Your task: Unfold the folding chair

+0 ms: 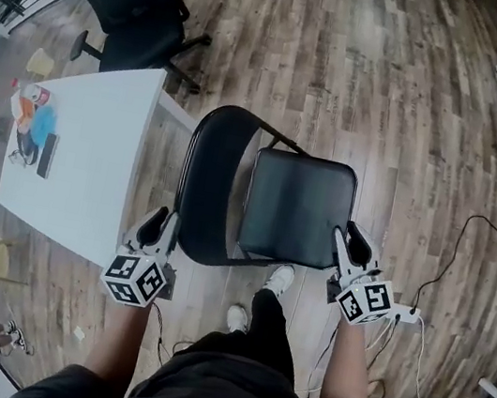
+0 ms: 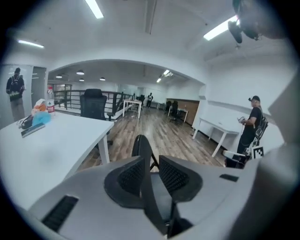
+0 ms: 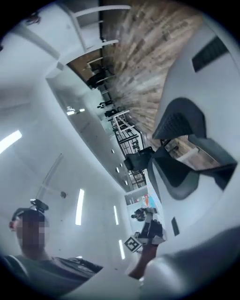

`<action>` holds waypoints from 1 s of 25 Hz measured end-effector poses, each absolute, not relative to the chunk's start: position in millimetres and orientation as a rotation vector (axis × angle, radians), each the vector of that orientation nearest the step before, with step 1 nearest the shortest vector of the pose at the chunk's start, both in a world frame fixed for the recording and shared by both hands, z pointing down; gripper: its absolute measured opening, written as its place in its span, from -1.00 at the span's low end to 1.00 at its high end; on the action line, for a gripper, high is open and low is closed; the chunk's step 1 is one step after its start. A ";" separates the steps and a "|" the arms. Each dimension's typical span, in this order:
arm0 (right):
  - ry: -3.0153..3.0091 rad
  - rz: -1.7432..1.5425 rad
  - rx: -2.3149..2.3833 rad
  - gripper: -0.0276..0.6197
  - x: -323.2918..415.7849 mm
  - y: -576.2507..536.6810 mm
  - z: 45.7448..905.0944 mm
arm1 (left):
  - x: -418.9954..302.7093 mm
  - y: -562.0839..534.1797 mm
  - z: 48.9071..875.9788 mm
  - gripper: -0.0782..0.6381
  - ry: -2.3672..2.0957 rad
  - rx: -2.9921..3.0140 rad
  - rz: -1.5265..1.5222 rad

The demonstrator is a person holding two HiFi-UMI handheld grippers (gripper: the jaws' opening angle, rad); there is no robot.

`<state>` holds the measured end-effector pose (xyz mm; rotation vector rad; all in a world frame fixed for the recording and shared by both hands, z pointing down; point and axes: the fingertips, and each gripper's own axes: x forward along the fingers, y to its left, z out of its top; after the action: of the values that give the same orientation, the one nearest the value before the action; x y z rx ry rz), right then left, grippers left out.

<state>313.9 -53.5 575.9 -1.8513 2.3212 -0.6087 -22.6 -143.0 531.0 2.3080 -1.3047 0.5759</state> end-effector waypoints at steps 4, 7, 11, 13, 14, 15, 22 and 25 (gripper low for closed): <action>2.429 -0.230 -2.111 -0.84 251.5 -26.0 490.5 | -13.8 -101.6 487.7 -0.76 -1.232 2.420 0.372; 2.402 -0.042 -2.243 -0.87 208.5 8.7 430.6 | -19.5 -62.6 448.3 -0.77 -1.140 2.464 0.210; 2.325 0.040 -2.364 -0.87 154.5 74.0 386.1 | -27.6 6.9 402.3 -0.77 -1.064 2.664 0.148; 2.315 0.011 -2.369 -0.87 126.3 107.9 376.2 | -36.1 42.4 388.0 -0.77 -1.077 2.750 0.160; 2.304 -0.024 -2.372 -0.87 114.5 125.0 373.6 | -38.7 58.6 383.7 -0.77 -1.073 2.772 0.162; 2.290 -0.069 -2.375 -0.87 104.1 142.5 373.3 | -40.4 75.1 381.0 -0.77 -1.056 2.781 0.159; 2.298 -0.064 -2.387 -0.87 73.1 191.8 355.0 | -44.9 148.8 355.0 -0.77 -0.915 2.842 0.106; 2.305 0.023 -2.413 -0.87 80.6 202.1 337.0 | -45.5 158.0 350.9 -0.77 -0.956 2.814 0.124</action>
<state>80.6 202.1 337.0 -2.4128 2.3054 0.0229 -45.5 158.0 350.9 2.8143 -0.9555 0.1236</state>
